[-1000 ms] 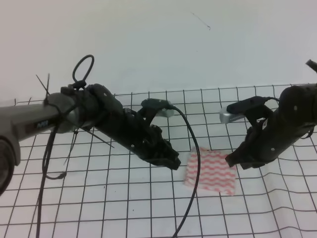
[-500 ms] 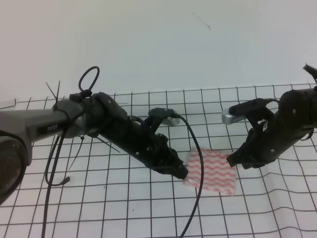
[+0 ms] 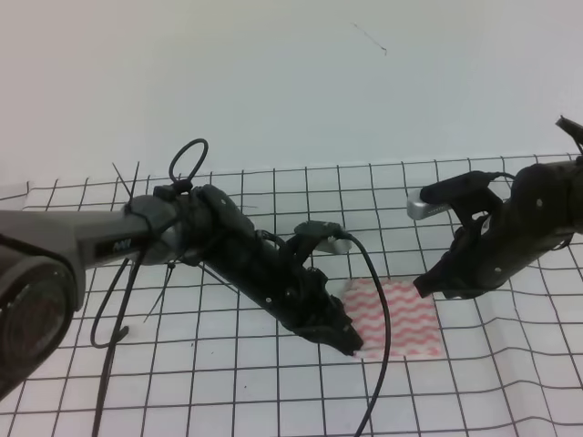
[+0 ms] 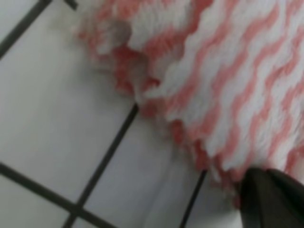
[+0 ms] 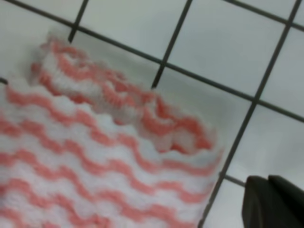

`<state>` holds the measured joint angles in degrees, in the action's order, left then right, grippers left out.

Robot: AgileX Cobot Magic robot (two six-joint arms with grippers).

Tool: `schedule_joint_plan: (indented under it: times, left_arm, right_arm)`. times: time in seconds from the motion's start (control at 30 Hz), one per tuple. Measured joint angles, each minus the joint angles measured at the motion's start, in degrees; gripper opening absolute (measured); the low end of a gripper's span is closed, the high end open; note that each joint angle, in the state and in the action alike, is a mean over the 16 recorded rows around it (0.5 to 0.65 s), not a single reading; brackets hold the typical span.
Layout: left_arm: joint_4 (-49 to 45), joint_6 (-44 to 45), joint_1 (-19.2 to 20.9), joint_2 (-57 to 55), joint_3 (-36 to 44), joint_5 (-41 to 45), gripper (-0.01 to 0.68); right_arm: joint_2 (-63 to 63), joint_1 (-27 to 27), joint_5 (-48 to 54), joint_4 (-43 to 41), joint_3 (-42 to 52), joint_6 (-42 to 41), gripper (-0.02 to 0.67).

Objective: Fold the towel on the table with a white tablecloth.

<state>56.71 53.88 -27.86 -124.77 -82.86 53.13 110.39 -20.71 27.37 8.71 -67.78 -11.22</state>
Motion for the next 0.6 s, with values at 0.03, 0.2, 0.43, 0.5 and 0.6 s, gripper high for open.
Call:
schedule_joint_plan:
  times: [0.03,0.2,0.43,0.5,0.6]
  left_arm:
    - [-0.08,-0.03,0.00,0.19,-0.01,0.10,-0.002]
    - [-1.45,-0.72,0.16,2.24,0.00,0.15,-0.002]
    - [-4.60,-2.84,1.40,10.08,0.04,1.10,-0.002]
    - [-5.46,-3.66,2.23,13.66,0.06,1.41,-0.002]
    - [-6.58,-5.10,4.04,20.29,0.09,1.98,-0.002]
  right_arm:
    - [-0.09,0.00,-0.03,-0.08,-0.04,0.00,0.001]
    - [-1.79,0.00,0.14,-0.51,-0.22,-0.36,0.001]
    - [-10.41,0.00,0.13,-2.59,-0.28,-1.74,0.001]
    - [-14.66,0.00,0.12,-3.73,-0.28,-2.14,0.001]
    - [-22.39,0.00,0.21,-5.82,-0.19,-2.73,0.001]
